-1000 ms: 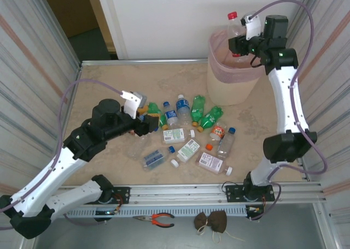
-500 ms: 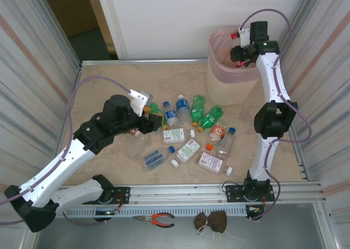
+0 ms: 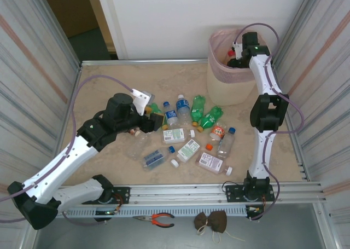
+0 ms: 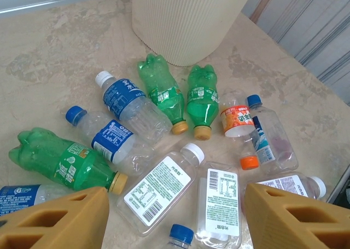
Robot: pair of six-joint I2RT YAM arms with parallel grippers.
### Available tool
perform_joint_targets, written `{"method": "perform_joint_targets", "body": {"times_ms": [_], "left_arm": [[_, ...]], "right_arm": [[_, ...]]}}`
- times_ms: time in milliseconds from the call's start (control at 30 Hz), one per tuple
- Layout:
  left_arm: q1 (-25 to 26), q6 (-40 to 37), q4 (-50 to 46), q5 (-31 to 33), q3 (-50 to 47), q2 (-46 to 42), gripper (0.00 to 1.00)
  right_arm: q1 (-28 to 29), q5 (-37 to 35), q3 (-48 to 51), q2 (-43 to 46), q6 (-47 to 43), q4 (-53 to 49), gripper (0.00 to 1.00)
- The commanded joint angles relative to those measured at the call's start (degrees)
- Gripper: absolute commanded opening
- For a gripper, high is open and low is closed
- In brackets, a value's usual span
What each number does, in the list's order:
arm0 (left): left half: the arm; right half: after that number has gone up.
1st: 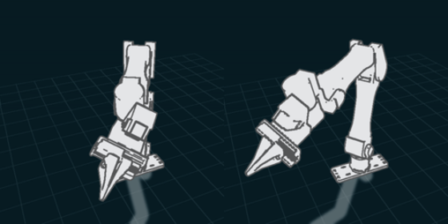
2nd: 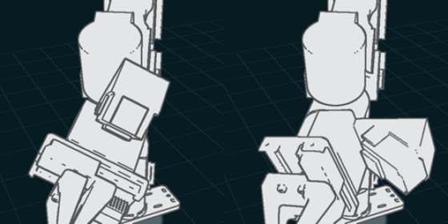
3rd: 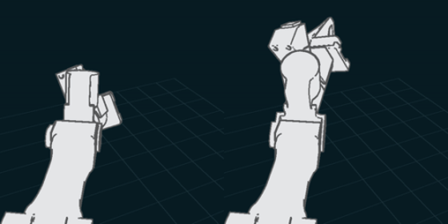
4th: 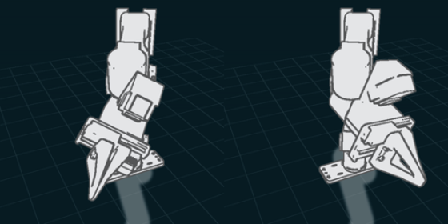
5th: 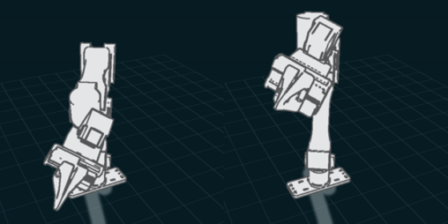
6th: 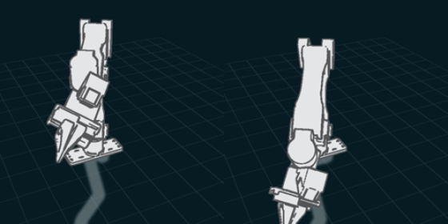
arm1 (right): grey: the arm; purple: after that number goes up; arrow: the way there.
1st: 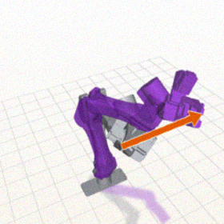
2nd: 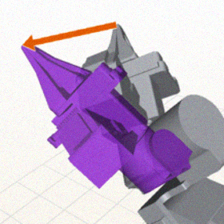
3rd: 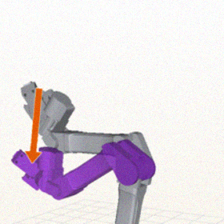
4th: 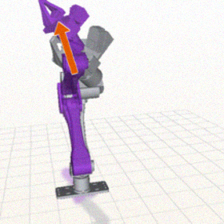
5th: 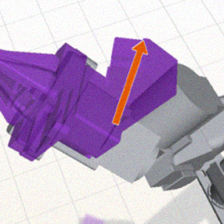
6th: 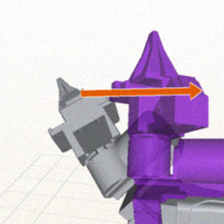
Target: Put the plastic bottles in the bin
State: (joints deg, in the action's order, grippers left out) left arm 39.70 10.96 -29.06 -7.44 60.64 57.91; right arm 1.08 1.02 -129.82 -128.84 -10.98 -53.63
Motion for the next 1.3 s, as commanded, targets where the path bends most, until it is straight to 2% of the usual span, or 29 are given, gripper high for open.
{"method": "perform_joint_targets", "body": {"times_ms": [0,100,400,633,867,1000,1267], "left_arm": [[-0.59,-0.81,-0.9,-0.72,1.7,0.24,0.66],[-0.77,-0.66,-0.99,-0.87,1.57,0.23,0.66],[-2.0,1.57,-1.8,0.9,0.34,-0.69,0.67],[-6.7,6.13,-4.57,1.57,-1.43,-1.48,0.68],[-12.08,11.07,-5.65,5.0,-5.11,-2.45,0.74],[-16.21,14.51,-6.25,5.18,-6.45,-1.66,0.78],[-28.5,25.69,-9.55,5.78,-8.36,3.33,0.8]], "right_arm": [[-0.16,-1.08,-1.86,-0.02,0.41,-0.92,0.64],[-0.14,-1.02,-1.92,1.06,0.51,-1.12,0.68],[-0.03,-0.08,-1.76,7.97,1.65,-2.13,0.7],[0.1,0.88,-1.73,15.61,2.8,-3.09,0.71],[2.56,1.61,1.9,24.13,2.88,-3.0,0.71],[3.89,1.84,7.36,30.23,3.56,-1.28,0.71],[5.96,7.68,29.19,47.4,9.28,9.4,0.72]]}}
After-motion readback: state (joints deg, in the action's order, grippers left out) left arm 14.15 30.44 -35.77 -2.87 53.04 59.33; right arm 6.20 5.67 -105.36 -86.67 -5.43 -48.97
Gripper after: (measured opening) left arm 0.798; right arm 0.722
